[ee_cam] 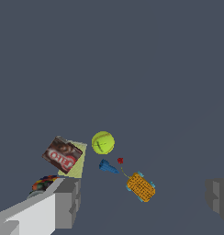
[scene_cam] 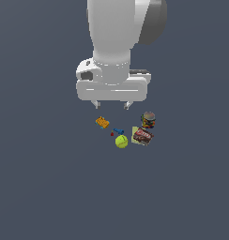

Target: Pick up a designated object from a clutter of objects.

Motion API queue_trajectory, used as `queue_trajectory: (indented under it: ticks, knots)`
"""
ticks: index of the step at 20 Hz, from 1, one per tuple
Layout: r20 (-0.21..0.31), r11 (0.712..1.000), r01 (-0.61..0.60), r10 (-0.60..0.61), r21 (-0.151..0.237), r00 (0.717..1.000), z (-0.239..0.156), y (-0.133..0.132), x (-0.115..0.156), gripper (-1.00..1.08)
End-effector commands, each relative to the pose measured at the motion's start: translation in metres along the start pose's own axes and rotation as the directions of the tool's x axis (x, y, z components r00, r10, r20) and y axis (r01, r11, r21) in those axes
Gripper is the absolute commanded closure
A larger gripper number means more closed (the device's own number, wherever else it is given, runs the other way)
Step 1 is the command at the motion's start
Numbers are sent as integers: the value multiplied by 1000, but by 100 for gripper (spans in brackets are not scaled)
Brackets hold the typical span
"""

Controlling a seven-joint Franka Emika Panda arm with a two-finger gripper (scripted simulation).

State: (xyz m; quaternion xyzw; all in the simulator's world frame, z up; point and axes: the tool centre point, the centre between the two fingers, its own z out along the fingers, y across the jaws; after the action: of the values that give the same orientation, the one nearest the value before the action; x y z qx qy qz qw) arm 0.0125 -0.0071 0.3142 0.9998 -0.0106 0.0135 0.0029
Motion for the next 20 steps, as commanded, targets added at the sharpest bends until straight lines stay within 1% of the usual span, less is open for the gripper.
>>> queue_trajectory:
  ticks: [1,4,8,11,16,20]
  knots:
    - [0,1000,0,0,0,1000,0,0,0,-92]
    - [-5,1000,0,0,4,1000,-3,-5,1,-92]
    - [-22,1000,-2,2,16,1000,-13,-20,5,-92]
    - [-26,1000,-3,3,19,1000,-16,-24,6,-92]
    - [-24,1000,12,-12,17,1000,-9,-23,7,-92]
    - [-21,999,50,-49,13,999,5,-24,8,-92]
